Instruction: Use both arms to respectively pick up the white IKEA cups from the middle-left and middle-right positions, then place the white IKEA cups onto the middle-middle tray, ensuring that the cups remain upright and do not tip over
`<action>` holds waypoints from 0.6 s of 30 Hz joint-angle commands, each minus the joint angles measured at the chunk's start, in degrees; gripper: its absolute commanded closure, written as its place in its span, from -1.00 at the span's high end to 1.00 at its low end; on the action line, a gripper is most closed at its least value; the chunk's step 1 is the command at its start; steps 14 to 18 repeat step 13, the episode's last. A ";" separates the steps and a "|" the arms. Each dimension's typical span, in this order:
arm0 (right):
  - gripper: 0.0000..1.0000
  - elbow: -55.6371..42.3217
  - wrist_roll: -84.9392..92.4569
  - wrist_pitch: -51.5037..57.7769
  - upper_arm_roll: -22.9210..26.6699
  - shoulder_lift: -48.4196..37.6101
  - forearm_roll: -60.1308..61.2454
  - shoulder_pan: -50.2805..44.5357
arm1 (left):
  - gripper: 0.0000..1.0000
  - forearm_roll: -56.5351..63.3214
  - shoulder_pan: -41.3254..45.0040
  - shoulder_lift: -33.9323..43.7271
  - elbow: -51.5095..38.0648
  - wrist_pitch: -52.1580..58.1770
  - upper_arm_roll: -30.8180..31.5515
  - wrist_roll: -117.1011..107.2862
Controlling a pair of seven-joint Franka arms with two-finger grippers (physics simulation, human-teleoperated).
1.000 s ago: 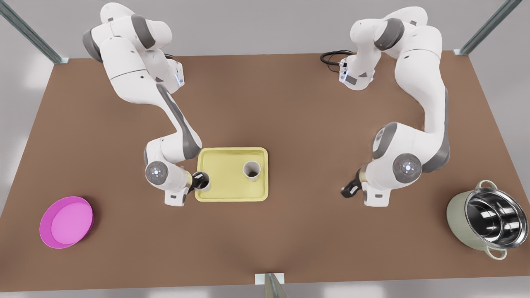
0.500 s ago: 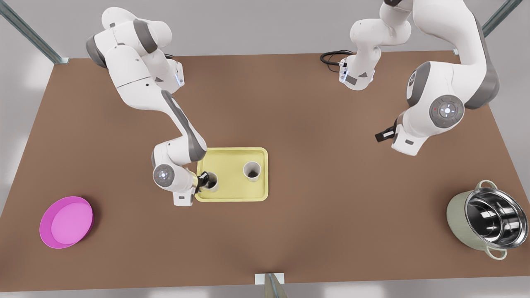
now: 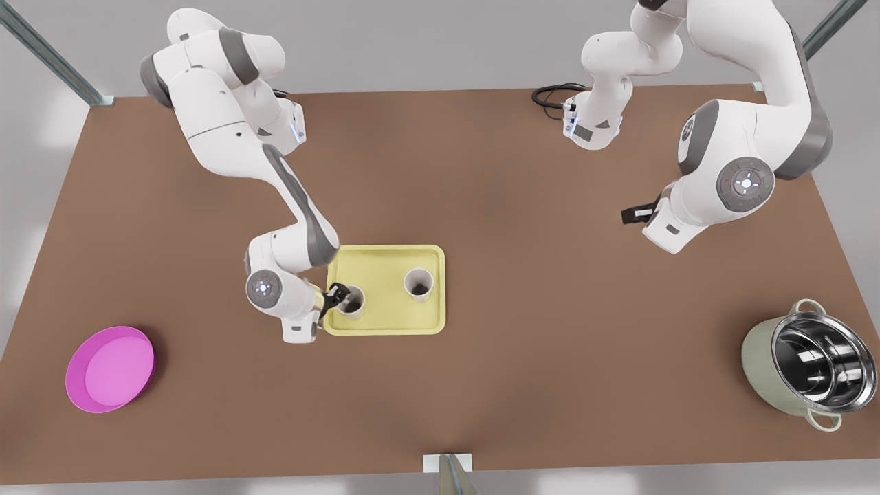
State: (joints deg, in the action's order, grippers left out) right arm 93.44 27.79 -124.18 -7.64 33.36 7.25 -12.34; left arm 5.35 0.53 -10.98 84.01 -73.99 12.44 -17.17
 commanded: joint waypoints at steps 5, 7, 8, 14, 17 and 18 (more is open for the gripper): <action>1.00 -5.20 -3.50 25.99 4.37 -5.85 -2.05 5.04 | 1.00 -0.08 0.00 -0.01 0.01 0.08 0.04 10.32; 1.00 -8.44 -18.28 29.16 6.85 -8.91 -13.40 4.96 | 1.00 -0.08 0.00 -0.01 0.01 0.16 0.04 10.32; 1.00 -11.86 -18.56 31.26 7.11 -9.88 -14.10 5.05 | 1.00 -0.08 0.00 -0.01 0.01 0.16 0.04 10.32; 1.00 -8.46 -18.56 37.87 8.52 -29.40 -14.90 4.96 | 1.00 -0.08 0.00 -0.01 0.01 0.16 0.04 10.32; 1.00 -8.46 -18.56 37.87 8.52 -29.40 -14.90 4.96 | 1.00 -0.08 0.00 -0.01 0.01 0.16 0.04 10.32; 1.00 -8.46 -18.56 37.87 8.52 -29.40 -14.90 4.96 | 1.00 -0.08 0.00 -0.01 0.01 0.16 0.04 10.32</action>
